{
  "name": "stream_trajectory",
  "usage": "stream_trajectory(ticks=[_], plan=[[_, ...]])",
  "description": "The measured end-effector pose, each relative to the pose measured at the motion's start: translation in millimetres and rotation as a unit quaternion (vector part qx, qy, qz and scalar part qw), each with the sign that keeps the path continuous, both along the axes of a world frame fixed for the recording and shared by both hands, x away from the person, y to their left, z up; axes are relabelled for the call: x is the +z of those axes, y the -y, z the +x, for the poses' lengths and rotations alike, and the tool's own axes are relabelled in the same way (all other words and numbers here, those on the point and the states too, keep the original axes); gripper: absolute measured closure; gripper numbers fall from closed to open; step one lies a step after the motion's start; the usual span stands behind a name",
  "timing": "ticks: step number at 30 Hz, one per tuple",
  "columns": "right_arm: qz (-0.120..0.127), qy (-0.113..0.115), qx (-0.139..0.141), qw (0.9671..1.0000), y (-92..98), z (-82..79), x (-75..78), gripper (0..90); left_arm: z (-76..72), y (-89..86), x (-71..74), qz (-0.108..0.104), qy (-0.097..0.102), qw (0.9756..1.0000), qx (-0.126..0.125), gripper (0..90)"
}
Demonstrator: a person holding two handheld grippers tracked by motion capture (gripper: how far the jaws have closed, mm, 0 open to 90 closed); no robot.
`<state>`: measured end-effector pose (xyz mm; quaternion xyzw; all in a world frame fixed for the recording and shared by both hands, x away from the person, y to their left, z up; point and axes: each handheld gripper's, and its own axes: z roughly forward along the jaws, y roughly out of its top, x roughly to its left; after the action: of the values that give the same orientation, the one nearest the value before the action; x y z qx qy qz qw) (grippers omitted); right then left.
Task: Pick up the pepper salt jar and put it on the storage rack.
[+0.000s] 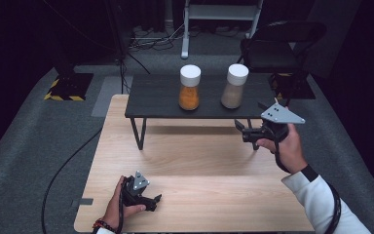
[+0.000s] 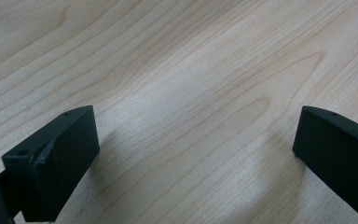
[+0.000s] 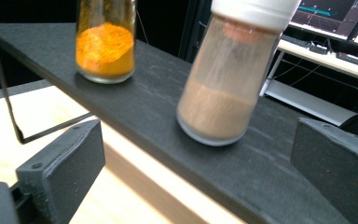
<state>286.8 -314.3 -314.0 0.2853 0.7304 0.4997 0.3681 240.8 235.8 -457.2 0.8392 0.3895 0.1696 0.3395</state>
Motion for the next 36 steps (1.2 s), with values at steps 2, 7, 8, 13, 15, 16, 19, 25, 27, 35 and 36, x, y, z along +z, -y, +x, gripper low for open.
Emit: stream_trajectory(ticks=[2,7,8,13,15,16,19,25,27,35,36], plan=[[0.002,-0.009,0.004,1.0000,2.4,-3.7,-4.2,2.7,0.0,0.0,0.0,0.000,0.000,1.0000,0.000,0.3],[-0.007,-0.014,-0.002,0.9999,3.2,-15.2,-15.4,2.6,0.0,0.0,0.0,0.000,0.000,1.0000,0.000,0.3],[-0.009,-0.014,-0.004,0.9999,2.8,-17.3,-17.0,2.6,0.0,0.0,0.0,0.000,0.000,1.0000,0.000,0.3],[-0.013,-0.020,-0.003,0.9997,4.7,-27.7,-28.5,2.6,-0.1,0.1,0.0,0.000,0.000,1.0000,0.000,0.3],[-0.015,-0.023,-0.001,0.9996,5.7,-31.4,-32.9,2.6,-0.1,0.1,-0.1,0.000,0.000,1.0000,0.000,0.3],[-0.015,-0.024,0.000,0.9996,6.3,-33.8,-35.8,2.7,-0.1,0.1,0.0,0.000,0.000,1.0000,0.000,0.3],[-0.031,-0.029,0.009,0.9991,7.5,-38.2,-40.4,2.7,-0.1,0.1,-0.1,0.000,0.000,1.0000,0.000,0.3],[-0.037,-0.042,0.016,0.9983,9.9,-46.0,-51.5,2.7,-0.1,0.1,-0.1,0.000,0.000,1.0000,0.000,0.3],[-0.037,-0.045,0.016,0.9982,10.3,-48.3,-55.0,2.6,-0.1,0.1,0.0,0.000,0.000,1.0000,0.000,0.3],[-0.052,-0.056,0.025,0.9968,11.9,-55.7,-67.7,2.6,-0.1,0.0,-0.1,0.000,0.000,1.0000,0.000,0.3],[-0.053,-0.058,0.024,0.9966,11.8,-56.5,-69.5,2.6,-0.1,0.1,-0.1,0.000,0.000,1.0000,0.000,0.3]])
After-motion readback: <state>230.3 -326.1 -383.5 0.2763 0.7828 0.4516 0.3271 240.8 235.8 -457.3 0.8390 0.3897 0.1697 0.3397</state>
